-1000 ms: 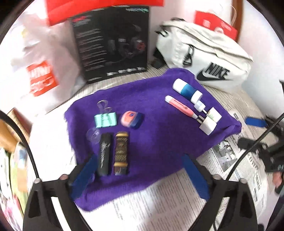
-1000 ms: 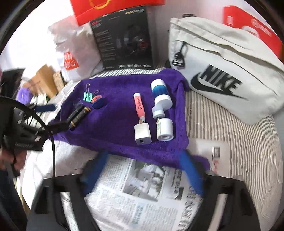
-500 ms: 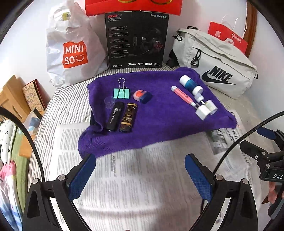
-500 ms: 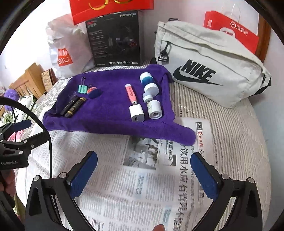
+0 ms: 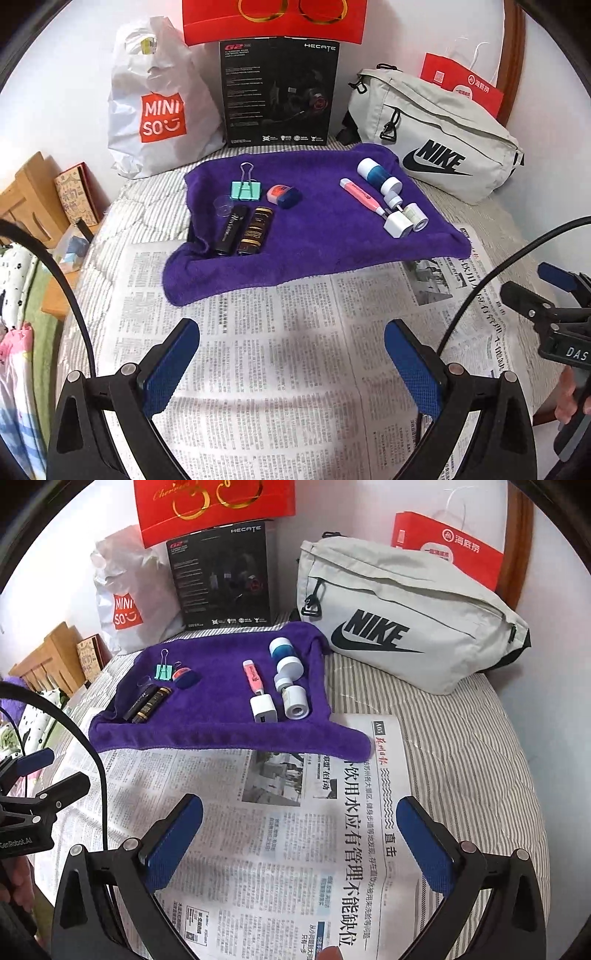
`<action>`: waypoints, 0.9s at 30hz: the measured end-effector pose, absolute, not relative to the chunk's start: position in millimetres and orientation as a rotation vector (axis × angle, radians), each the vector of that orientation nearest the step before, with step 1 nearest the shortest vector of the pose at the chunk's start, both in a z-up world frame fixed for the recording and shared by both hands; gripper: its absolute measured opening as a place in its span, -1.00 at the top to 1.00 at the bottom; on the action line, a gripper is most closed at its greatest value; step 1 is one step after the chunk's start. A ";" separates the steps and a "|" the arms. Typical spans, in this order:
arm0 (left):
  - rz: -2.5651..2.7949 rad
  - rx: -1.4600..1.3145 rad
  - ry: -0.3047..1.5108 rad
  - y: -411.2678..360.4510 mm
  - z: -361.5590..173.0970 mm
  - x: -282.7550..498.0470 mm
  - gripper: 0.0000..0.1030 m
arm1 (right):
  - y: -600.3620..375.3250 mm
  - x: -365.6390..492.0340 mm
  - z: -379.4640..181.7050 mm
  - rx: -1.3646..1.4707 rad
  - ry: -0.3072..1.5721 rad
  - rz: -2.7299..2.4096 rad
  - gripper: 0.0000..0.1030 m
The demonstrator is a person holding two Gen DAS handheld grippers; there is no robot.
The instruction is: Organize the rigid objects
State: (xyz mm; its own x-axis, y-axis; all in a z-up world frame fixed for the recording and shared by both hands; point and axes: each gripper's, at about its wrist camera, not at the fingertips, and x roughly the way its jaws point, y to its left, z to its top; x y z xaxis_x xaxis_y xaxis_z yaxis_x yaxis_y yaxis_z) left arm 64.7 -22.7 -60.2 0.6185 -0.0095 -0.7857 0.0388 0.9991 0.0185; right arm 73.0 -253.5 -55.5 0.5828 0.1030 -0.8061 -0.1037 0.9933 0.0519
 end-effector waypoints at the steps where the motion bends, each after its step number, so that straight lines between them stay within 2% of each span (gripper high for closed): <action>1: -0.023 0.042 0.904 -23.2 -59.9 63.7 -0.97 | -254.5 71.7 -55.3 0.002 0.940 0.117 -1.00; 27: -0.032 0.052 0.895 -26.2 -52.3 51.4 -0.97 | -253.0 58.7 -49.3 -0.025 0.919 0.129 -1.00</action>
